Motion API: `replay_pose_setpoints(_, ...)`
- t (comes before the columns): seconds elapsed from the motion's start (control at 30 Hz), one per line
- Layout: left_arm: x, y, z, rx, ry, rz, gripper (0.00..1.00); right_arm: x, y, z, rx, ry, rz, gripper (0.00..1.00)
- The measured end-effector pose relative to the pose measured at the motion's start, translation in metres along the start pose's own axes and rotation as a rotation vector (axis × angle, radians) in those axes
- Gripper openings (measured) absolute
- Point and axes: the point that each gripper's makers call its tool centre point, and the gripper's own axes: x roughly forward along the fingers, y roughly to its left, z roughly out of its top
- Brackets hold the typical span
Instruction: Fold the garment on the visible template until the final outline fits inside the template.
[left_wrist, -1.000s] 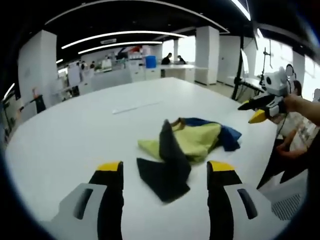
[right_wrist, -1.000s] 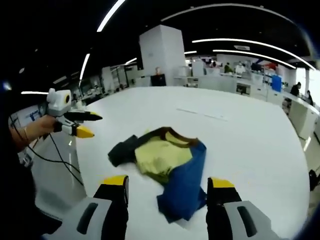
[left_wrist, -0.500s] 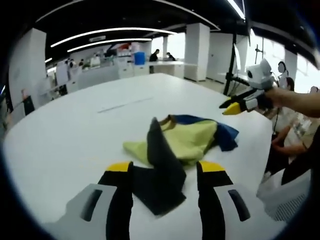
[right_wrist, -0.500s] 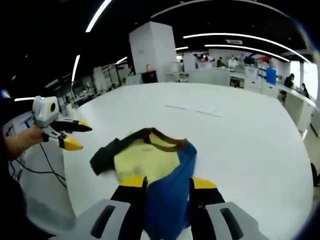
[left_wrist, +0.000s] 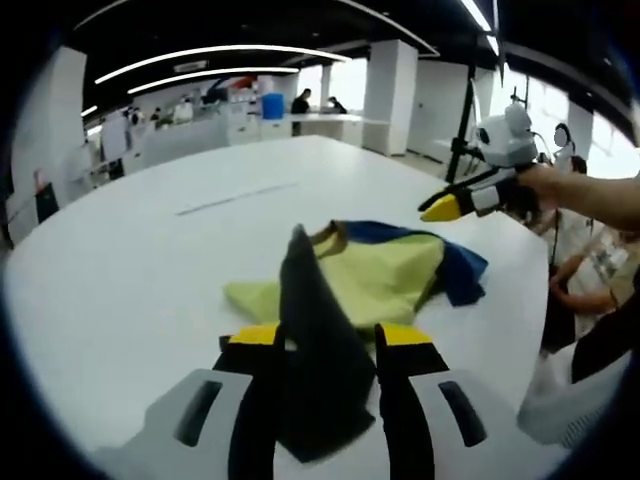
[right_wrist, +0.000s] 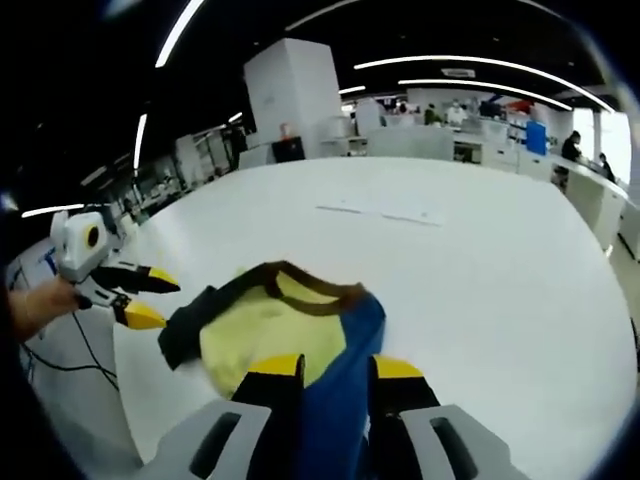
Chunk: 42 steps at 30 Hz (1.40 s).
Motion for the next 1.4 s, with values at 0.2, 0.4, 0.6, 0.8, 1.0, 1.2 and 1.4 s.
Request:
replay_pose_setpoints(0.2, 0.010, 0.000, -0.003, -0.010, 0.010, -0.015, 0.27, 0.013, -0.007, -0.003, 0.019, 0.022, -0.015, 0.17)
replay_pose_setpoints(0.4, 0.020, -0.002, -0.006, -0.010, 0.022, -0.027, 0.24, 0.027, -0.015, -0.004, 0.073, 0.034, -0.042, 0.14)
replay_pose_setpoints(0.6, 0.025, -0.001, -0.008, -0.016, 0.028, -0.033, 0.21, 0.041, -0.022, -0.003, 0.090, 0.055, -0.088, 0.11)
replay_pose_setpoints(0.8, 0.029, -0.002, -0.009, -0.024, 0.028, -0.050, 0.12, 0.049, -0.028, -0.011, 0.097, 0.113, -0.128, 0.08)
replay_pose_setpoints(1.0, 0.032, -0.003, -0.013, -0.031, 0.045, -0.057, 0.08, 0.048, -0.037, -0.020, 0.080, 0.169, -0.173, 0.01)
replay_pose_setpoints(1.2, 0.031, 0.000, 0.000, -0.033, -0.034, -0.044, 0.00, 0.043, -0.040, -0.025, 0.072, 0.196, -0.181, 0.00)
replay_pose_setpoints(1.4, 0.022, 0.001, 0.004, 0.020, -0.039, -0.032, 0.00, 0.035, -0.038, -0.020, 0.054, 0.180, -0.178, 0.00)
